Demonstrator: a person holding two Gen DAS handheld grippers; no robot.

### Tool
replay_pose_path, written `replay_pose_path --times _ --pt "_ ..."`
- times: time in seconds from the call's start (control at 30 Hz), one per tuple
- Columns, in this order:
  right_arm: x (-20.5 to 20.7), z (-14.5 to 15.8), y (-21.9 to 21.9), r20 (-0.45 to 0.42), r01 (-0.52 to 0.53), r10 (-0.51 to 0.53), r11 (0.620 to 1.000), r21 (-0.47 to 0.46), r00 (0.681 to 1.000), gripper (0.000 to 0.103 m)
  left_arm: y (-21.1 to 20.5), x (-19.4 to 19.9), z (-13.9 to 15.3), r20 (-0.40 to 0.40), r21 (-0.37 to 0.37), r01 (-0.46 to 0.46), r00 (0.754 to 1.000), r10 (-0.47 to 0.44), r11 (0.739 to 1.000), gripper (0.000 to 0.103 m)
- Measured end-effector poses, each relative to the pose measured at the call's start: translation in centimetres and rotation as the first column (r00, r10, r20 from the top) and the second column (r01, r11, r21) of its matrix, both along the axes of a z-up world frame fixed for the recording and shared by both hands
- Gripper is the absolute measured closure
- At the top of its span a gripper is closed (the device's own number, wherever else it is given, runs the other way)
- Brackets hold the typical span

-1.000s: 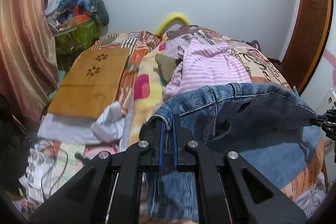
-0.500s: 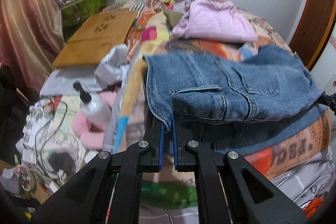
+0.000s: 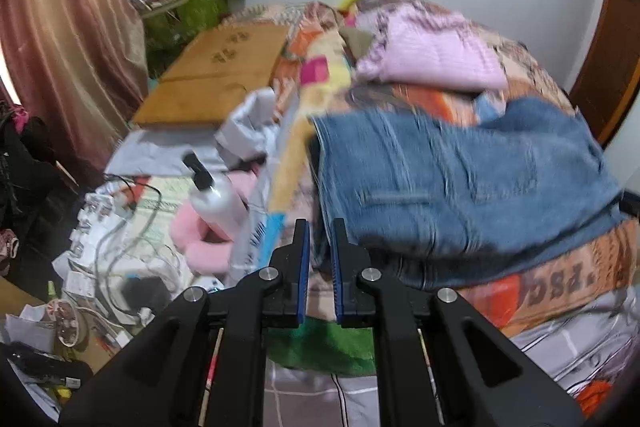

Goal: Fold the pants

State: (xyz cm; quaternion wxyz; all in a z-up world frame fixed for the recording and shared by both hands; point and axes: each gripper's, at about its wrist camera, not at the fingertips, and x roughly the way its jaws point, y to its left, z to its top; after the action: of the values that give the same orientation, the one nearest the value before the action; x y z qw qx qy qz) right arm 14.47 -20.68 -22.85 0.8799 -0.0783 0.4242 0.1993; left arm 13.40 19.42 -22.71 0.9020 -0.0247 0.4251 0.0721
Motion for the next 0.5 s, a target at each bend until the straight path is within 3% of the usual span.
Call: replay_pose_path --times 0.23,0.5 --pt "0.5 2.3 -4.8 0.046 0.111 -0.112 0.994 0.016 0.993 0.073 -1.7 3.9 3.7 0.043 -0.003 -0.002 0.999 0.002 1.0 0.087" --pt "6.0 2.6 -10.9 0.049 0.297 -0.298 0.955 0.013 0.953 0.058 -7.7 11.6 3.4 0.042 -0.042 0.101 0.994 -0.099 0.994 0.081"
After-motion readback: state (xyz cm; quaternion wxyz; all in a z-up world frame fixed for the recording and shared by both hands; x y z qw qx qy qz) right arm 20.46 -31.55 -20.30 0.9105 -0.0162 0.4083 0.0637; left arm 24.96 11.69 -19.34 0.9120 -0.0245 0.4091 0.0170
